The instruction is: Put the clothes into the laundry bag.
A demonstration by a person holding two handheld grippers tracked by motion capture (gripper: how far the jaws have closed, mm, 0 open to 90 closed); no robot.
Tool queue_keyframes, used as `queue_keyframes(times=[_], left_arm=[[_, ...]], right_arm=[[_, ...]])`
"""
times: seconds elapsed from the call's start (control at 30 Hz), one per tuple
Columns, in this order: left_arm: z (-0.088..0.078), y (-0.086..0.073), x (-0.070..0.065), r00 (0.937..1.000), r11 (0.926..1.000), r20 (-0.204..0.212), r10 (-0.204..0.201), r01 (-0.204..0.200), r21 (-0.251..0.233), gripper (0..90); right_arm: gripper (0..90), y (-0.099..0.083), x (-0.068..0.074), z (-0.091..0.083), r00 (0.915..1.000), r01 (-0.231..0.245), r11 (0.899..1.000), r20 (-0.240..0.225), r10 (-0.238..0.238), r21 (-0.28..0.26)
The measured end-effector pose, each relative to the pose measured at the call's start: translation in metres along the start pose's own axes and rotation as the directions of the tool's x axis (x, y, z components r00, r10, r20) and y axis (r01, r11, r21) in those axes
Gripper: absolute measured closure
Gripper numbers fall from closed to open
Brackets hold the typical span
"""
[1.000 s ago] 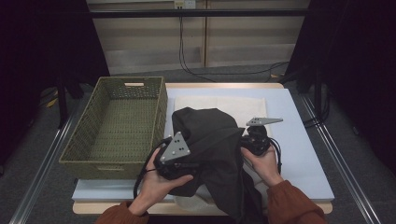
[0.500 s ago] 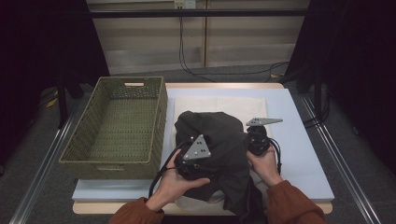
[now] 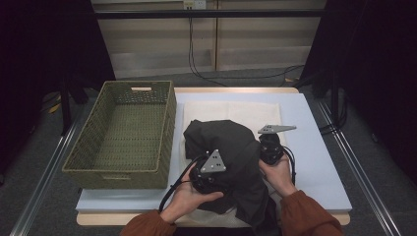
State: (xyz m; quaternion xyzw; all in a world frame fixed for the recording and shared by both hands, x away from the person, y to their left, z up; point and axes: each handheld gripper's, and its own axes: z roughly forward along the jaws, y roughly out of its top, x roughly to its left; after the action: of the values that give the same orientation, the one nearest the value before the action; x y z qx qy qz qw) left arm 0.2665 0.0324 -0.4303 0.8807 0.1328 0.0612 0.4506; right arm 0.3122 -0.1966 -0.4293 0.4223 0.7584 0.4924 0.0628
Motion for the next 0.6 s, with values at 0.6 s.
queue_keyframes(times=[0.6], left_arm=[[0.026,-0.025,-0.009,0.9995,0.9977,0.002,0.032,-0.032,0.06,53.8]], right_arm=[[88.6,0.007,0.011,-0.006,0.9995,0.031,0.999,-0.003,-0.032,-0.028]])
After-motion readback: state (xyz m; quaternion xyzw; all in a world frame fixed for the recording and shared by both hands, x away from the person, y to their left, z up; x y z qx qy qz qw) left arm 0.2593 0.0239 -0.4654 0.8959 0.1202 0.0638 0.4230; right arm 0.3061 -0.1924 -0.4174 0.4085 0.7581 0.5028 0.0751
